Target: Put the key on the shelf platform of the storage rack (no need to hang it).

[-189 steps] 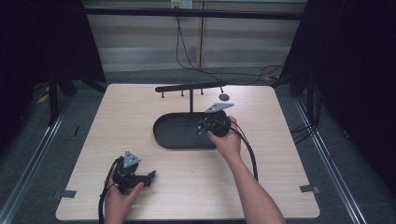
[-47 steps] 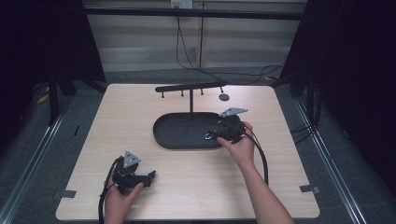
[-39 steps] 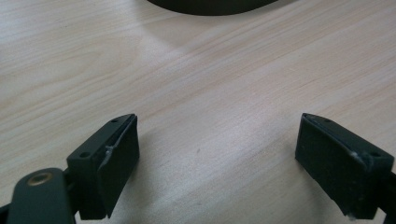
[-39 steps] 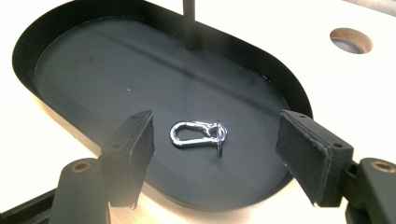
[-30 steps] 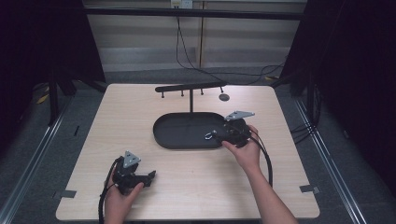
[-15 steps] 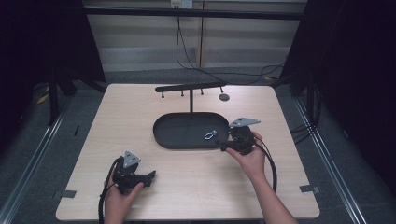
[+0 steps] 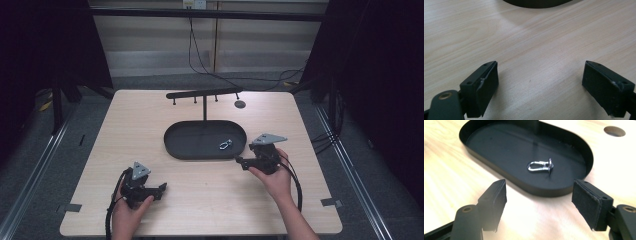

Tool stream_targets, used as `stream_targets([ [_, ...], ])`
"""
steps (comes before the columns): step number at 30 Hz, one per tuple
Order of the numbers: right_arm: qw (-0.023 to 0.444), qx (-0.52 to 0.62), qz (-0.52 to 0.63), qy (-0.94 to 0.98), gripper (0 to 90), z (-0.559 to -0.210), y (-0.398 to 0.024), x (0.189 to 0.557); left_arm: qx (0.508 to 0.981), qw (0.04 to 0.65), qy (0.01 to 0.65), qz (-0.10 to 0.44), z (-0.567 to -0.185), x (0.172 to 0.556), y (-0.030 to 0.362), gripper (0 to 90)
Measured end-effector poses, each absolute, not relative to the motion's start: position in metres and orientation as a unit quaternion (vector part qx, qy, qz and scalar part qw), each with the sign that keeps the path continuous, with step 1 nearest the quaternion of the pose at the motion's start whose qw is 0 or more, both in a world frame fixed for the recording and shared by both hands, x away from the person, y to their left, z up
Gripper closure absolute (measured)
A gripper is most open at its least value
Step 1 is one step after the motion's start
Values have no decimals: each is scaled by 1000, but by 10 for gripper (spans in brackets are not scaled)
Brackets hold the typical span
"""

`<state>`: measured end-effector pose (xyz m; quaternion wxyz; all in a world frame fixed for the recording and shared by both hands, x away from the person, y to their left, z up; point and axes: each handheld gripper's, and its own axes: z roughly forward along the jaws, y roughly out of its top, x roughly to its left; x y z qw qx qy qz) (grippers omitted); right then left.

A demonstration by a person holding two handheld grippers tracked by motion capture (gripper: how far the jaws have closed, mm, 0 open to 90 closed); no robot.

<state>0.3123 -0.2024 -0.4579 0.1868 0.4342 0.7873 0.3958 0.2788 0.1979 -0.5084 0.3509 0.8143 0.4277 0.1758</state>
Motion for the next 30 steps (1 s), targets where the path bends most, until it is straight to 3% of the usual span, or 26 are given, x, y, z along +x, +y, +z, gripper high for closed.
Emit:
stream_targets([
  [30, 181, 448, 388, 785, 279, -489, -242, 267, 813, 353, 430, 175, -509, 279, 198, 135],
])
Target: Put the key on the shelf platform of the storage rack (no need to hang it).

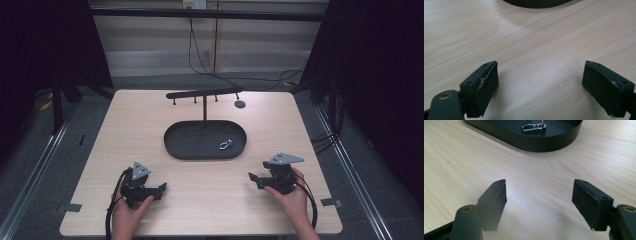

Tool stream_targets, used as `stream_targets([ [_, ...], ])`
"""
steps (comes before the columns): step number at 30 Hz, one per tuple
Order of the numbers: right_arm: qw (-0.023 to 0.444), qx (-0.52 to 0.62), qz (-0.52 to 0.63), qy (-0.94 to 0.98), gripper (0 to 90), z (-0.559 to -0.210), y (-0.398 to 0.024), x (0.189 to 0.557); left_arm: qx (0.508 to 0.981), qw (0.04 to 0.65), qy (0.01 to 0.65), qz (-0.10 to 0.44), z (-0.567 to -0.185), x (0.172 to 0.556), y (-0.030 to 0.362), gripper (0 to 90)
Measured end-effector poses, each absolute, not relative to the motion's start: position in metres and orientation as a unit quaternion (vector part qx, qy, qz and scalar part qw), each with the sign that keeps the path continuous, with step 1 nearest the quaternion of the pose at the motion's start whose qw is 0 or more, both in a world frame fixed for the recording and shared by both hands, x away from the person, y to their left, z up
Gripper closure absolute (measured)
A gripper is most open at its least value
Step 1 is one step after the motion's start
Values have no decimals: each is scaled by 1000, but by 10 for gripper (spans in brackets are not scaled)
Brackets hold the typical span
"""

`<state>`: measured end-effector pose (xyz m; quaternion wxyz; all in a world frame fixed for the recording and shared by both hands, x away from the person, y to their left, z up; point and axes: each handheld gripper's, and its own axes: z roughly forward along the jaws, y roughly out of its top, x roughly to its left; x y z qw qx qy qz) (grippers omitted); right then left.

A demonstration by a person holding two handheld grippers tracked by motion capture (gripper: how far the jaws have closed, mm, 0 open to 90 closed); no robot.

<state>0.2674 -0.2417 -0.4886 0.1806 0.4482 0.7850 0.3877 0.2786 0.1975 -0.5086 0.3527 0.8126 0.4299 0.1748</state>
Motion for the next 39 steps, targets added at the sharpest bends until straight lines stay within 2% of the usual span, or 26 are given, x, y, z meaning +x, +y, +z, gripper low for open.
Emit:
stream_targets([
  [12, 170, 455, 360, 796, 278, -508, -257, 253, 814, 350, 428, 176, -508, 279, 198, 135],
  [24, 183, 444, 359, 801, 261, -510, -263, 248, 812, 353, 430, 175, -509, 279, 198, 134],
  [32, 187, 458, 348, 797, 166, -511, -263, 249, 812, 353, 430, 175, -509, 279, 198, 135],
  [39, 191, 463, 344, 795, 159, -511, -263, 247, 813, 352, 430, 175, -509, 279, 198, 135],
])
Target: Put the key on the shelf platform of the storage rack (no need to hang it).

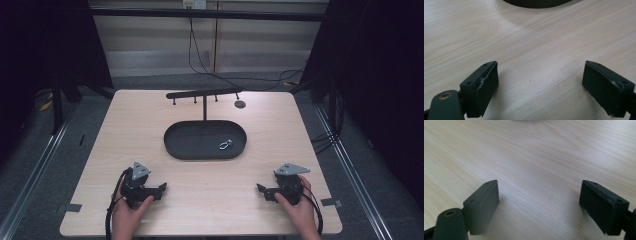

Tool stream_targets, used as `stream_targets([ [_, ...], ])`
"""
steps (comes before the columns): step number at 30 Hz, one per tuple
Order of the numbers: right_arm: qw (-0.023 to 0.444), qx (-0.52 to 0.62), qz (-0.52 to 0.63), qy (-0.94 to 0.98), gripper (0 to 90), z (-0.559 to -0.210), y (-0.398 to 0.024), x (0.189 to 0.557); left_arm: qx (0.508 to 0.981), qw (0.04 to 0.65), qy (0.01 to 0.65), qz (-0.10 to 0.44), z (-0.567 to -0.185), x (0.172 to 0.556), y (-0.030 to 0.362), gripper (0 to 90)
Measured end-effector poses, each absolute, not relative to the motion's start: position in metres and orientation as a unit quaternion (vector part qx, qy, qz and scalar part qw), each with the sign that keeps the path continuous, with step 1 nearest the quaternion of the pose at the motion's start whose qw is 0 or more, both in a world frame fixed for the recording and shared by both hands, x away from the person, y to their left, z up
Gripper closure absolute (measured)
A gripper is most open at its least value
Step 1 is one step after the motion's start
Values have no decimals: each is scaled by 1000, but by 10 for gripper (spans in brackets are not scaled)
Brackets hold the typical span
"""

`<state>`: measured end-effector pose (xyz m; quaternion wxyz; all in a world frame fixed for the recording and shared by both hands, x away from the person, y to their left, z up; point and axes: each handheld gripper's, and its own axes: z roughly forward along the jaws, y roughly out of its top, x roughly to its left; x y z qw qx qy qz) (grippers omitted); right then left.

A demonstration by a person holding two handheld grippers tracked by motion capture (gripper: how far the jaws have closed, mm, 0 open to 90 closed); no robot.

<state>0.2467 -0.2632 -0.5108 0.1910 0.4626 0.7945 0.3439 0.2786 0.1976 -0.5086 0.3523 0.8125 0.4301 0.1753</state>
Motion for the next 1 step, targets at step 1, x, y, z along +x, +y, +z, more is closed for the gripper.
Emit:
stream_targets([
  [1, 191, 463, 344, 795, 159, -511, -263, 247, 813, 352, 430, 175, -509, 279, 198, 135],
])
